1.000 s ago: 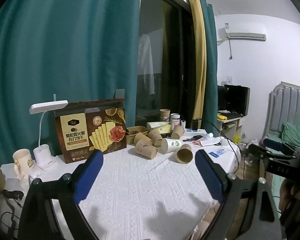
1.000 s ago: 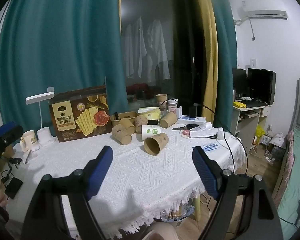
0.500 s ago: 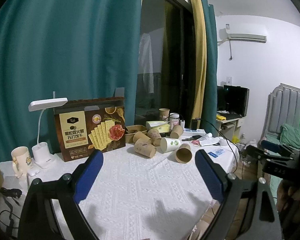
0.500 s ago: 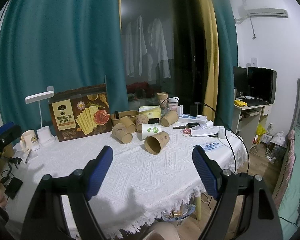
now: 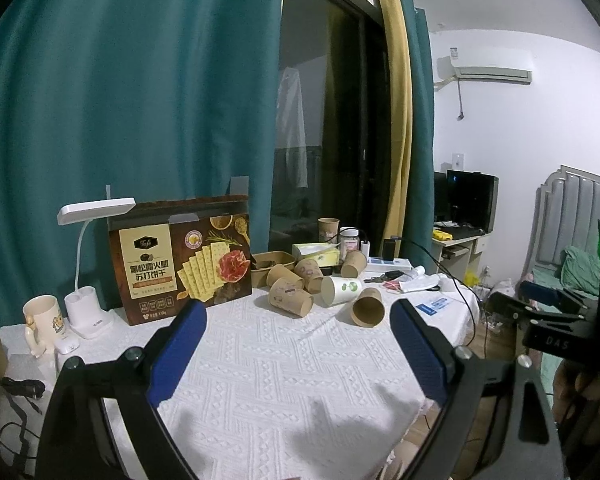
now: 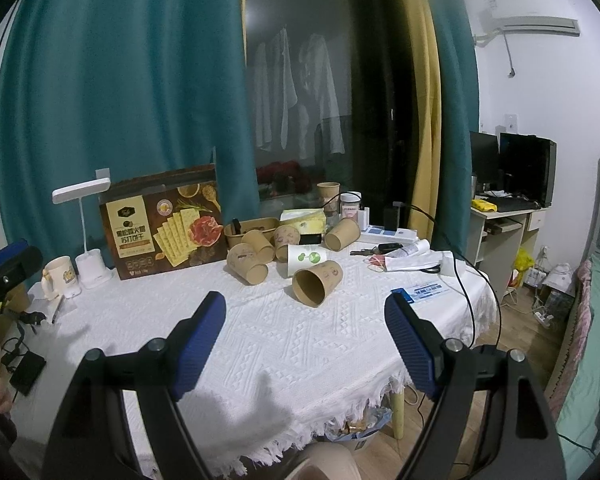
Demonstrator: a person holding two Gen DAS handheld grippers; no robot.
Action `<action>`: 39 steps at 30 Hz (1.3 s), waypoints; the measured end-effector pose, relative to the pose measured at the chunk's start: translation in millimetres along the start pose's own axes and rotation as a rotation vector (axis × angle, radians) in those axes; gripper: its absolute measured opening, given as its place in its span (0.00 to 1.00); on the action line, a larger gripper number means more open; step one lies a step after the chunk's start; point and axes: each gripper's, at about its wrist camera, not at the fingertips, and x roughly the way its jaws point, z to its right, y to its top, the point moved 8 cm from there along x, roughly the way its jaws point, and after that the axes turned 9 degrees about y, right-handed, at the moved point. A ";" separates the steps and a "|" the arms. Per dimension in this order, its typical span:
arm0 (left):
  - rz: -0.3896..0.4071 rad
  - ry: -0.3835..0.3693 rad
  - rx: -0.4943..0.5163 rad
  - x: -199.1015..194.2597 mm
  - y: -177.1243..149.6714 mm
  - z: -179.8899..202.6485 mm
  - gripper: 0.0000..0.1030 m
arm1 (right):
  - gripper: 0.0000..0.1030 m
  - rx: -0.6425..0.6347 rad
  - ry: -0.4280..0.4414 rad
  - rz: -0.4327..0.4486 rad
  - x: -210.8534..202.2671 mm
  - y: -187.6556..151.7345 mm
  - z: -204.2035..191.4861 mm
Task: Flip cup upright
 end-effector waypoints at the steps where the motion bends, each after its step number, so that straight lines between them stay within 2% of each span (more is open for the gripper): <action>1: 0.000 0.001 0.000 -0.1 -0.2 0.1 0.90 | 0.77 0.001 0.000 -0.001 -0.1 0.3 0.1; 39: 0.008 0.003 -0.003 -1.8 6.1 -4.2 0.90 | 0.77 -0.002 0.004 -0.004 -0.2 3.9 -0.8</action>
